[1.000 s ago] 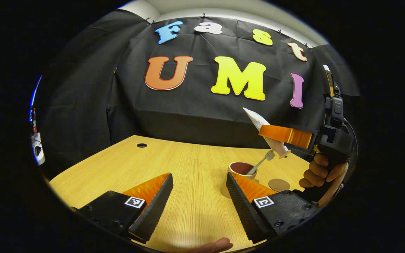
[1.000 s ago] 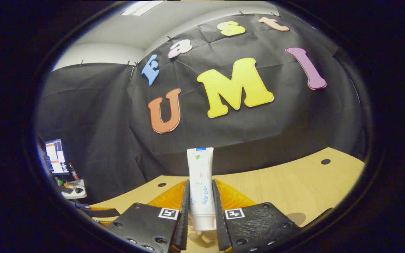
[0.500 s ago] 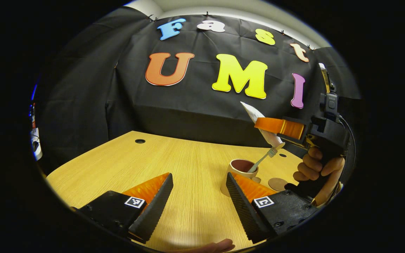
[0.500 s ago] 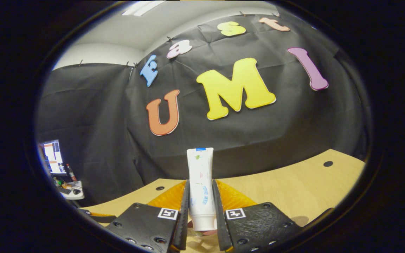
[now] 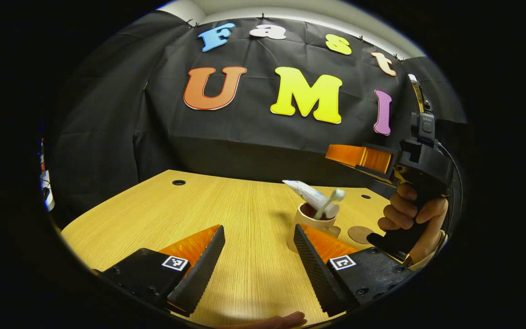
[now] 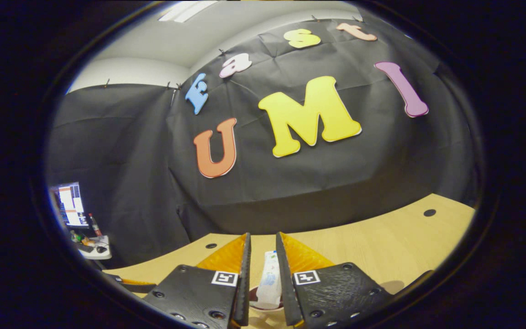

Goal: Put the toothbrush and toothpaste on the desktop into the cup, then pick up the cup and place it on the coaster on the desktop.

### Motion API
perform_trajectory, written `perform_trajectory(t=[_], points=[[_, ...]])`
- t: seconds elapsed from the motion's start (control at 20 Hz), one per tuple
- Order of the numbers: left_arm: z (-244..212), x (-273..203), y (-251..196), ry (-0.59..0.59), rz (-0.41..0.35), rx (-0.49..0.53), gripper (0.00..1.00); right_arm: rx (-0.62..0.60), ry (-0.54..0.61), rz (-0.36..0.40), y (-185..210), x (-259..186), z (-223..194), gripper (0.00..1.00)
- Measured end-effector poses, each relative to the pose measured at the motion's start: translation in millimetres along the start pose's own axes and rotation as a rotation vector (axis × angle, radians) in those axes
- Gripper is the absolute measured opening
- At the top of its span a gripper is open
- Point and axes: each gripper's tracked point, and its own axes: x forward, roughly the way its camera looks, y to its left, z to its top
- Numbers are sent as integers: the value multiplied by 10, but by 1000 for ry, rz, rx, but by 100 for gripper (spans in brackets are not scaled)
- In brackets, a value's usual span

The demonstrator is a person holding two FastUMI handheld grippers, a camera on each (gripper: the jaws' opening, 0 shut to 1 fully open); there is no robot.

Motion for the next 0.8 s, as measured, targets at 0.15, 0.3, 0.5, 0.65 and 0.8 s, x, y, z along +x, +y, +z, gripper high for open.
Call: perform_trajectory(t=[0.15, 0.3, 0.5, 0.65, 0.8], points=[[-35, 11, -3, 9, 1, -3, 96, -18, 10, -14, -36, -4, -69, 29], [-58, 24, -26, 18, -3, -6, 96, -3, 29, -30, -96, -6, -118, 26], [-90, 60, -49, 35, 3, -7, 96, -16, 47, -47, -162, -69, -124, 32], [-120, 94, -148, 61, -4, 1, 96, -59, 42, -24, -94, -204, -66, 37], [-116, 134, -322, 100, -34, 1, 96, -87, 47, -4, -22, -470, -2, 46]])
